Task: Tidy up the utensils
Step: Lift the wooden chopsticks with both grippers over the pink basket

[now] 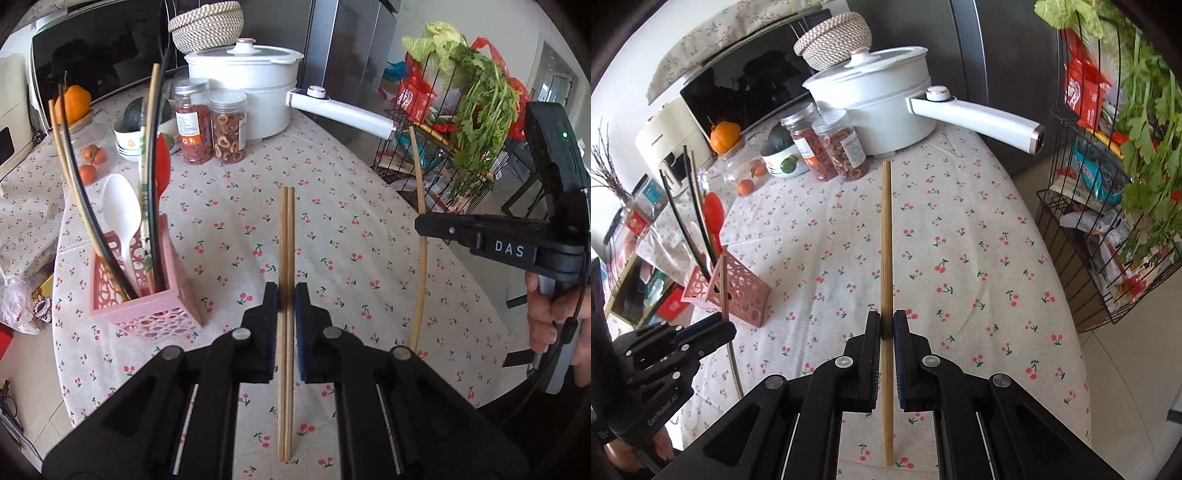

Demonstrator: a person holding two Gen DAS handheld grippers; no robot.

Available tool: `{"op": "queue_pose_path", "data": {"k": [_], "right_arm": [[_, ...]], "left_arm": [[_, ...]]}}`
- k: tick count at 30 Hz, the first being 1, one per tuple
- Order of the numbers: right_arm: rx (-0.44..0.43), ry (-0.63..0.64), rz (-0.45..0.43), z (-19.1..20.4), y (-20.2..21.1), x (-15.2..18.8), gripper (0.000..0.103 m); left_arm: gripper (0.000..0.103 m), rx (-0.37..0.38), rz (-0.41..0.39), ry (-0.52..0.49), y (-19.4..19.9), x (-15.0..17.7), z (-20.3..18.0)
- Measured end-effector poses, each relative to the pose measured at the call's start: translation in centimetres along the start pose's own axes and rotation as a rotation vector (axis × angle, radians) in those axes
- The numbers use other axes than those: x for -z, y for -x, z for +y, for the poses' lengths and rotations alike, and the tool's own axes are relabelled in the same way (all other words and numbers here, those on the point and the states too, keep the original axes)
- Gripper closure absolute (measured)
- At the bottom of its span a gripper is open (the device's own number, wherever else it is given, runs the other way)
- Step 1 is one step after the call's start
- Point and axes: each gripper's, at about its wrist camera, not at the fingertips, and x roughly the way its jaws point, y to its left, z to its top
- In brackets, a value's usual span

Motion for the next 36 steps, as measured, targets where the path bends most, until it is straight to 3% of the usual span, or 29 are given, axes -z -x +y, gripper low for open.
{"op": "queue_pose_path", "data": {"k": [3,15,20,24,31,36], "right_arm": [[0.022,0.051,-0.069,1.9,1.8,0.1,0.096],[-0.088,0.162,-0.226,8.1,6.2,-1.6,0.096],[-0.152,0.207,-0.278,10.9,7.8,-2.4,0.096],[-0.192,0.212,-0.293,12.5,8.0,-3.0,0.096],[-0.219,0.203,-0.286,13.9,7.0,-3.8,0.096],[-0.236,0.189,-0.294,14.3,6.8,-4.2,0.096]], "left_arm": [[0.093,0.021,-0.067,0.016,2.1,0.5,0.9],[0.093,0.098,-0.354,0.112,11.2,-0.2,3.7],[0.093,0.035,-0.519,0.109,14.2,-1.0,5.2],[0.093,-0.004,-0.624,0.124,14.5,-1.2,6.7],[0.093,-0.068,-0.717,0.145,12.7,-1.8,8.3],[0.093,-0.14,-0.731,0.101,11.0,-2.2,8.1]]}}
